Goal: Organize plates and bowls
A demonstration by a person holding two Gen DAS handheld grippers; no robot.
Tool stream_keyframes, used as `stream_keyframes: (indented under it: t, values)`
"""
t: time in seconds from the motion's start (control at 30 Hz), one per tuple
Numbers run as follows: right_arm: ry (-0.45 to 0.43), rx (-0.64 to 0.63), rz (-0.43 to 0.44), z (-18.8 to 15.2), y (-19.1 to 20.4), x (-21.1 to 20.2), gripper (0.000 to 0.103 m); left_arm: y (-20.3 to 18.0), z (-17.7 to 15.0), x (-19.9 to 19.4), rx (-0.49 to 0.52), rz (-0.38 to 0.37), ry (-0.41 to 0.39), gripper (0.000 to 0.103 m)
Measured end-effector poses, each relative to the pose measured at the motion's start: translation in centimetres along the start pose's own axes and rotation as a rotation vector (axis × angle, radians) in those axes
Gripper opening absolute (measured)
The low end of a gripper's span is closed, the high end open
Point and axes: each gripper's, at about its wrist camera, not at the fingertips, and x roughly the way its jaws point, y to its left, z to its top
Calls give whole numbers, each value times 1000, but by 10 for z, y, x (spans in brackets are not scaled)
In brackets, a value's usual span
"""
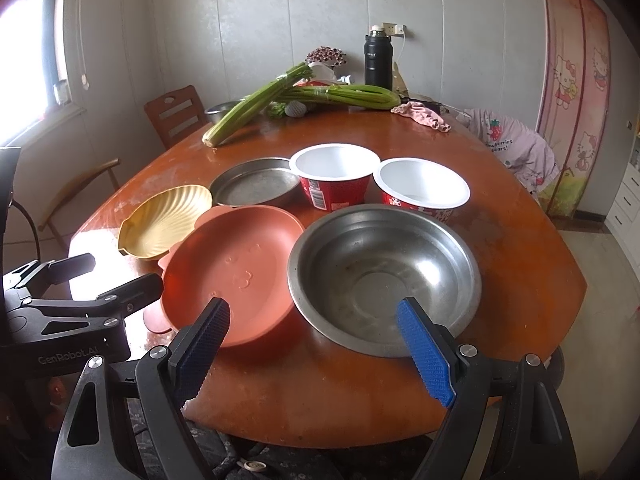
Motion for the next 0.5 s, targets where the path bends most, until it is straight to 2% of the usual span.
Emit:
stream_keyframes:
  t: [0.5]
  values:
    - [7, 15, -10, -5, -6, -2, 87, -7, -2, 1, 15, -4, 6, 101]
